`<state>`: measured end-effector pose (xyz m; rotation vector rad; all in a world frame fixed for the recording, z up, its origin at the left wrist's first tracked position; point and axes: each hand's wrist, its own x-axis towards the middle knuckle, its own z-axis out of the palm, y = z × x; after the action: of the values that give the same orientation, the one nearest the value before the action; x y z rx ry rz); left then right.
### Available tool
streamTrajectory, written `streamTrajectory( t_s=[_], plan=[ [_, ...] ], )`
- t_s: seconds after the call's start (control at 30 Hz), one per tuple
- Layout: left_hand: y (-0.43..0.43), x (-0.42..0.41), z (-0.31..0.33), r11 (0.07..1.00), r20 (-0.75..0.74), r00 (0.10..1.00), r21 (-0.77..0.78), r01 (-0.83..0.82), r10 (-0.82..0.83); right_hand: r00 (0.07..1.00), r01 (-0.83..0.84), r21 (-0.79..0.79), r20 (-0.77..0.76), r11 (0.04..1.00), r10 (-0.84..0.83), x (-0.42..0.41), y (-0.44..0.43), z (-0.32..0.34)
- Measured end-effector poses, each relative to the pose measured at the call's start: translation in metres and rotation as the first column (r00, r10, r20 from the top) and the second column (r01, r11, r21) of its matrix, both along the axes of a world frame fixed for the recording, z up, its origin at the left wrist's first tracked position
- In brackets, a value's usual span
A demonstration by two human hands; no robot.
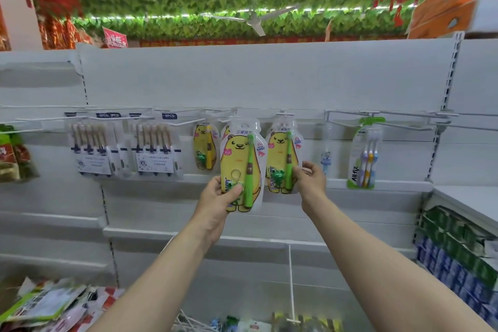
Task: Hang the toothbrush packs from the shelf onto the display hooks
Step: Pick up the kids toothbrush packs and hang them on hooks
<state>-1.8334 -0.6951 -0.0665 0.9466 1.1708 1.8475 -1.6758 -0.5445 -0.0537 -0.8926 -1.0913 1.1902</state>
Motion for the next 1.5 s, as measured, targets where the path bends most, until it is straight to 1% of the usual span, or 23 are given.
streamTrajectory(
  t_s=[0.1,0.2,0.3,0.37,0.4,0.47,0.53,0.6,0.73,0.83,1.1,1.27,1.4,1.5],
  plan=[
    [0.002,0.000,-0.003,1.000,-0.001,1.000,0.006,0.009,-0.009,1.000,-0.003,-0.015,0.022,1.000,0.004,0.004,0.001,0.002],
    [-0.001,0.005,-0.008,1.000,0.004,1.000,0.000,0.027,-0.027,0.999,0.047,-0.014,0.026,0.999,-0.047,0.012,-0.006,0.006],
    [-0.004,0.012,-0.012,0.999,0.005,0.999,-0.005,0.041,-0.041,0.985,0.154,0.060,0.065,0.986,-0.157,0.021,-0.020,0.014],
    [-0.006,0.017,-0.013,0.999,0.001,0.999,-0.008,0.047,-0.047,0.983,0.165,0.146,0.061,0.975,-0.175,0.024,-0.034,0.025],
    [-0.006,0.021,-0.014,0.999,-0.004,0.999,-0.010,0.050,-0.050,0.987,0.136,0.194,0.055,0.972,-0.149,0.025,-0.042,0.031],
    [-0.007,0.031,-0.013,0.998,-0.022,0.998,-0.010,0.059,-0.059,0.998,0.027,0.272,0.052,0.962,-0.043,0.026,-0.059,0.042],
    [-0.007,0.040,-0.013,0.997,-0.035,0.997,-0.003,0.072,-0.072,0.997,-0.072,0.306,0.048,0.949,0.060,0.029,-0.074,0.051],
    [-0.006,0.048,-0.012,0.997,-0.041,0.996,0.001,0.082,-0.082,0.995,-0.099,0.322,0.047,0.941,0.089,0.032,-0.080,0.057],
    [-0.001,0.061,-0.009,0.995,-0.055,0.993,0.006,0.101,-0.100,0.997,-0.072,0.324,0.040,0.943,0.062,0.042,-0.077,0.062],
    [0.004,0.066,-0.005,0.994,-0.057,0.992,0.017,0.111,-0.110,0.996,-0.085,0.333,0.046,0.939,0.074,0.046,-0.072,0.066],
    [0.026,0.066,-0.001,0.992,-0.028,0.992,0.025,0.123,-0.123,0.996,-0.082,0.325,0.058,0.942,0.067,0.038,-0.051,0.074],
    [0.041,0.060,-0.005,0.991,-0.010,0.992,0.036,0.130,-0.129,0.991,-0.105,0.309,0.110,0.945,0.074,0.031,-0.034,0.071],
    [0.061,0.050,-0.007,0.995,-0.038,0.994,0.009,0.099,-0.098,0.979,-0.151,0.287,0.179,0.946,0.102,0.026,-0.018,0.071],
    [0.077,0.043,-0.009,0.997,-0.061,0.995,-0.008,0.081,-0.081,0.968,-0.198,0.273,0.203,0.942,0.145,0.022,-0.008,0.072]
  ],
)
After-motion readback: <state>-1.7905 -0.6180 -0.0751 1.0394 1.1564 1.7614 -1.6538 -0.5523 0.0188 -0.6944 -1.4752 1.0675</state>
